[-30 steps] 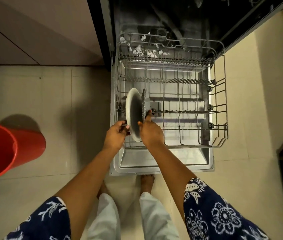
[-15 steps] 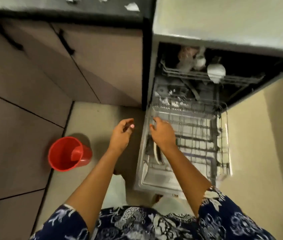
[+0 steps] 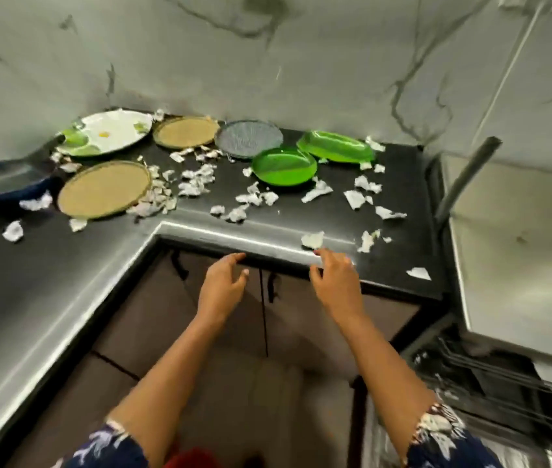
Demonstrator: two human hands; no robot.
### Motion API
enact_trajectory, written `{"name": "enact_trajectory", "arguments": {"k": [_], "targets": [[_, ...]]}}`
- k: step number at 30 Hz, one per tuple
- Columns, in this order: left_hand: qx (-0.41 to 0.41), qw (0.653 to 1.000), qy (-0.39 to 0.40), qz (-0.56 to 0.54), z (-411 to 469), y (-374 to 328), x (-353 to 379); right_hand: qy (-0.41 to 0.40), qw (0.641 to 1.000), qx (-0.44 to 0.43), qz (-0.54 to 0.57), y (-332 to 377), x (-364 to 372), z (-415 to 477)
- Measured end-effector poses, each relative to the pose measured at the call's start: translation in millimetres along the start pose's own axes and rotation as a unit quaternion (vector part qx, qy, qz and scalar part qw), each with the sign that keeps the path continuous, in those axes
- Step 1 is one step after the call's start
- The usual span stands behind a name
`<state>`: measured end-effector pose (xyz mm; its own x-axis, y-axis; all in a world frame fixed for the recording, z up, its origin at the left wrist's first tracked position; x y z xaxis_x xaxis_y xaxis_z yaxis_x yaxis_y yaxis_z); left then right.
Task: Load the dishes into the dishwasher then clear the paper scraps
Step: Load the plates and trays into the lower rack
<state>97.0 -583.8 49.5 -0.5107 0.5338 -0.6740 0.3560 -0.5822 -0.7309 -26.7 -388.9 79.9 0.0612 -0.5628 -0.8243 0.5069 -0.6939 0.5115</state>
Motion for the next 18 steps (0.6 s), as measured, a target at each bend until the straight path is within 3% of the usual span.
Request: {"name": "enact_trajectory", "arguments": {"k": [3,6,12,15,18], "targets": [[0.01,0.987,0.065,0.147,40,15,8,0.014,0.994,-0.009,-0.111,3,29,14],[0.026,0.973,0.079,0.215,44,27,15,0.003,0.986,-0.026,-0.166,-2,40,6],[0.101,0.953,-0.019,0.284,61,11,3,-0.051,0.972,-0.091,-0.212,-2,32,22],[0.134,0.932,-0.046,0.333,84,-1,-6,-0.067,0.976,-0.099,-0.183,-2,28,46],[0.104,0.954,-0.074,0.271,116,-8,-16,-0.106,0.984,-0.072,-0.122,-8,19,90]]}}
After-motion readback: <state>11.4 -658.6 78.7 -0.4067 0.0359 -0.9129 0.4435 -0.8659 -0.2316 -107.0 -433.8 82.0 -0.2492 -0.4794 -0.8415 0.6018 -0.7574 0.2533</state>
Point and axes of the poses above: each hand's wrist, its own z-axis towards the middle knuckle, its own x-axis out of the palm, y = z × x, the point moved 7 cm from there along z, towards the middle knuckle, and after that the axes turned 2 degrees about x, right-handed, at the moved point
